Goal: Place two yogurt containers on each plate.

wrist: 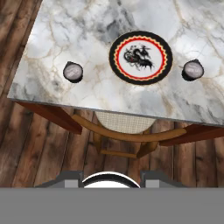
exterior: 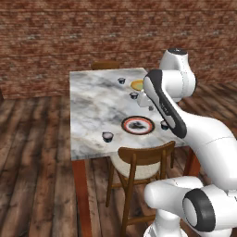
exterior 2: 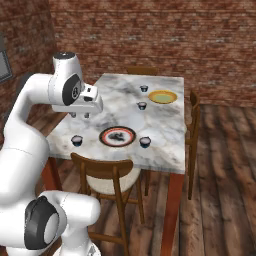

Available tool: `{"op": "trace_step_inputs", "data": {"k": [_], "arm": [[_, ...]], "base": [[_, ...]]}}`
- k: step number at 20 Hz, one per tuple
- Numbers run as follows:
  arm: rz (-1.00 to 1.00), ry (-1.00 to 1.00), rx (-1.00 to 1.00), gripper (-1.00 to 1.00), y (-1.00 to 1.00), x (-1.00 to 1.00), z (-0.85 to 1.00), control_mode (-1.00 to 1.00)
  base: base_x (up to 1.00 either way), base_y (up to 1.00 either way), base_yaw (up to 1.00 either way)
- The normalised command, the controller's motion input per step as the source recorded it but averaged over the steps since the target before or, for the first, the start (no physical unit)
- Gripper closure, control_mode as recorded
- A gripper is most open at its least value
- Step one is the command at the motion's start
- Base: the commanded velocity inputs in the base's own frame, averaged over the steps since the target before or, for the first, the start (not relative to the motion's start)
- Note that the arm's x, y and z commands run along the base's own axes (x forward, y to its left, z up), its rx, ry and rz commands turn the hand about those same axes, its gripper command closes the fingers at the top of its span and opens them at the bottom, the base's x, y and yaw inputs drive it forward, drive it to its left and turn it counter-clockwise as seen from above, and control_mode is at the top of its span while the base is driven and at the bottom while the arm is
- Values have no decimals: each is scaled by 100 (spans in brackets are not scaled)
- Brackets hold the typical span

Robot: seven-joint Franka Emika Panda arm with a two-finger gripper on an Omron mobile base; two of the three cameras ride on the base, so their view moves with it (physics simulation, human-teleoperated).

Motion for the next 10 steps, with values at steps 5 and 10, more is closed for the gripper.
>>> {"op": "trace_step_inputs", "data": {"k": [5,10], "arm": [[0,1,0,-100,-1,0,0,-100],[0,0,0,-100,0,0,0,-100]], "base": [[0,0,0],[0,0,0]]}}
